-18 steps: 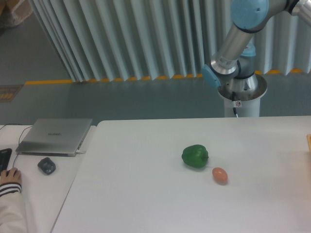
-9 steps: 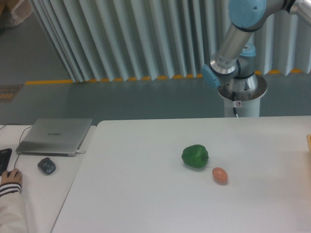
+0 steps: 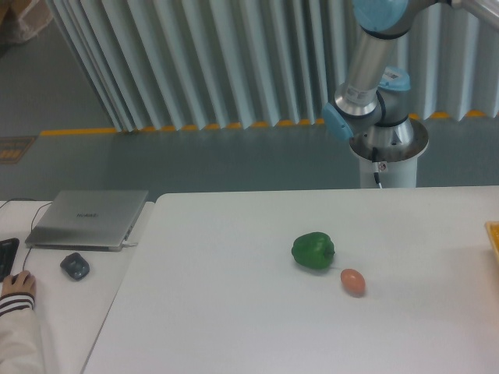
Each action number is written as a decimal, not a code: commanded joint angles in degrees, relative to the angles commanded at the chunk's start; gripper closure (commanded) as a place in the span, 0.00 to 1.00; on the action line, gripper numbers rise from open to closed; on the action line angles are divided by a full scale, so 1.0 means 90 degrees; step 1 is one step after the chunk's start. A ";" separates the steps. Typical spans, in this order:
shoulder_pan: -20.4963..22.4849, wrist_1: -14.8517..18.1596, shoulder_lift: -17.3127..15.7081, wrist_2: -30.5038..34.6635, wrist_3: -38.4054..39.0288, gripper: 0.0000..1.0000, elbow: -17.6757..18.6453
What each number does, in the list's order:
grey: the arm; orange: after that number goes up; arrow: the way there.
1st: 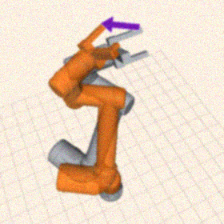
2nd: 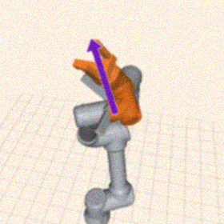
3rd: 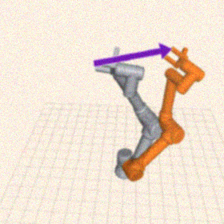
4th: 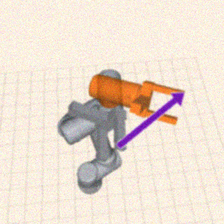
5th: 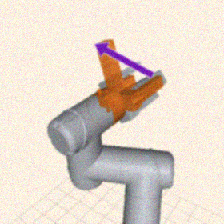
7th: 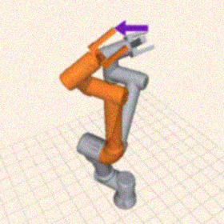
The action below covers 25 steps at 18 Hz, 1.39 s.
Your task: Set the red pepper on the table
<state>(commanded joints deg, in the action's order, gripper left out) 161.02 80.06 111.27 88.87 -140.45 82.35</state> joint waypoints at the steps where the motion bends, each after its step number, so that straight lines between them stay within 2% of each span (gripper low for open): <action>1: 0.0000 0.0117 -0.0039 -0.0127 0.0000 0.52 -0.0029; 3: -0.0010 0.0312 -0.0049 -0.0196 0.0039 0.52 -0.0097; 7: -0.0292 0.0488 -0.0137 -0.0196 0.0740 0.52 -0.0127; 9: -0.0613 0.0625 -0.0215 -0.0206 0.1470 0.52 -0.0156; 12: -0.1238 0.0626 -0.0313 -0.0439 0.2837 0.52 -0.0108; 18: -0.1796 0.0577 -0.0313 -0.0576 0.4109 0.52 -0.0001; 19: -0.1874 0.0519 -0.0313 -0.0703 0.4430 0.52 0.0087; 22: -0.2304 -0.0095 -0.0303 -0.0792 0.5660 0.52 0.0312; 25: -0.2519 -0.0651 -0.0303 -0.0753 0.6229 0.52 0.0507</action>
<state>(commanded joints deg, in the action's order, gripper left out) 138.35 74.20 108.54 82.09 -84.39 86.91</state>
